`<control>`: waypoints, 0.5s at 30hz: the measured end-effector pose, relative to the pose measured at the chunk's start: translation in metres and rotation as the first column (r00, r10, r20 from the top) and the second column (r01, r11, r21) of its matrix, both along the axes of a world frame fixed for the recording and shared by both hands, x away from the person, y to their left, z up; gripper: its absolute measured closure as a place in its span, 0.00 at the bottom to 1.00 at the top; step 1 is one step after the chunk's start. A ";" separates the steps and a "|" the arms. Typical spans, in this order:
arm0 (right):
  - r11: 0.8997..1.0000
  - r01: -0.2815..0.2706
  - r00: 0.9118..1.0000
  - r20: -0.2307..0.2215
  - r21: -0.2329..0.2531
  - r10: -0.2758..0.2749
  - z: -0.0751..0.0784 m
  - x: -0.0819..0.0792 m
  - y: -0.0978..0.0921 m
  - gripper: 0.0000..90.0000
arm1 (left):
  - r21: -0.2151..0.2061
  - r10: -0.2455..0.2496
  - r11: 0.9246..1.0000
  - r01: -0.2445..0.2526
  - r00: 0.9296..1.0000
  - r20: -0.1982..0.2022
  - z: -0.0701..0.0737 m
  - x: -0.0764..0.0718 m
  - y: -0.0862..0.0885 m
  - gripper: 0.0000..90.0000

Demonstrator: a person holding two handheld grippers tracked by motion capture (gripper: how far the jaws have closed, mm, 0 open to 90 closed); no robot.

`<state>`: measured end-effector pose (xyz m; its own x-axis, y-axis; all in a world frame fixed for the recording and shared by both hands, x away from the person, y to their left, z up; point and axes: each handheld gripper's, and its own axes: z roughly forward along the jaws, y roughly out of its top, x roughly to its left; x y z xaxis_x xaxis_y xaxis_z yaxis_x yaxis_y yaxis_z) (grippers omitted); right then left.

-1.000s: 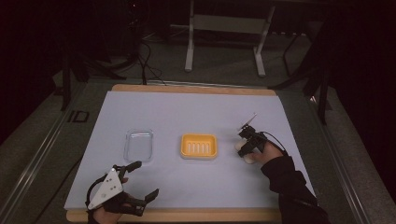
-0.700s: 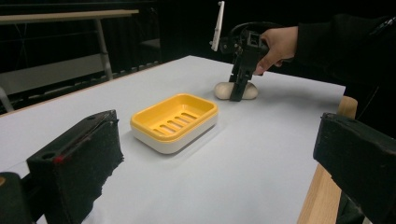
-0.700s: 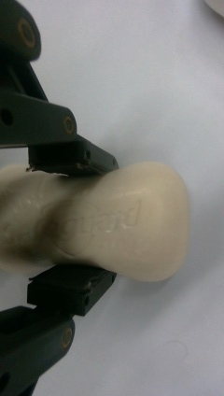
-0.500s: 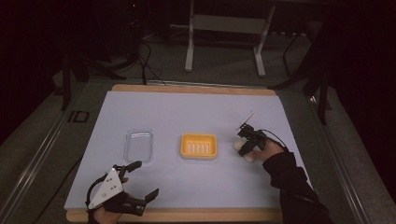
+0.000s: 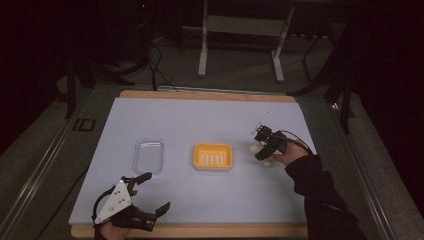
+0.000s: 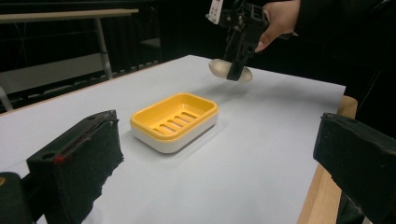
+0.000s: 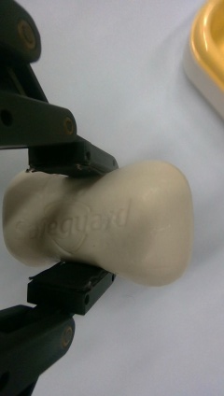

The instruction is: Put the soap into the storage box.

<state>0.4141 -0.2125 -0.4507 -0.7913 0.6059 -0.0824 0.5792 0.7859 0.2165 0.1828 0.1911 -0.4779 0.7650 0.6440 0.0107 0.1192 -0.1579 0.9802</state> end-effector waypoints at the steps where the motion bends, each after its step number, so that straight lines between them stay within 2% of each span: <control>1: 1.000 -0.020 1.000 0.001 0.002 0.020 0.001 0.000 0.000 0.55 | 0.000 0.002 1.000 -0.002 1.000 0.000 0.000 0.000 0.000 0.01; 3: 0.999 -0.035 0.999 0.002 0.009 0.035 0.003 -0.001 0.001 0.55 | 0.000 0.001 1.000 -0.001 1.000 0.000 0.000 0.000 0.000 0.01; 5: 0.995 -0.098 0.995 0.018 0.022 0.098 0.007 -0.004 0.004 0.55 | 0.000 0.001 1.000 -0.001 1.000 0.000 0.000 0.000 0.000 0.01; 6: 0.995 -0.098 0.995 0.018 0.022 0.098 0.007 -0.004 0.004 0.55 | 0.000 0.001 1.000 -0.001 1.000 0.000 0.000 0.000 0.000 0.01; 8: 0.990 -0.140 0.990 0.023 0.029 0.139 0.008 -0.005 0.005 0.55 | 0.000 0.001 1.000 -0.001 1.000 -0.001 0.000 0.000 0.000 0.01; 9: 0.984 -0.173 0.985 0.021 0.027 0.173 0.010 -0.007 0.007 0.55 | -0.001 0.002 1.000 -0.002 1.000 -0.001 0.000 0.000 0.000 0.01; 15: 0.978 -0.203 0.979 0.006 0.042 0.203 0.011 -0.006 0.010 0.55 | 0.000 0.000 1.000 0.000 1.000 -0.001 0.000 0.000 0.000 0.01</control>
<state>0.4081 -0.2028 -0.4401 -0.8979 0.4360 -0.0611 0.4087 0.8770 0.2529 0.1830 0.1910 -0.4781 0.7648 0.6442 0.0099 0.1203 -0.1579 0.9801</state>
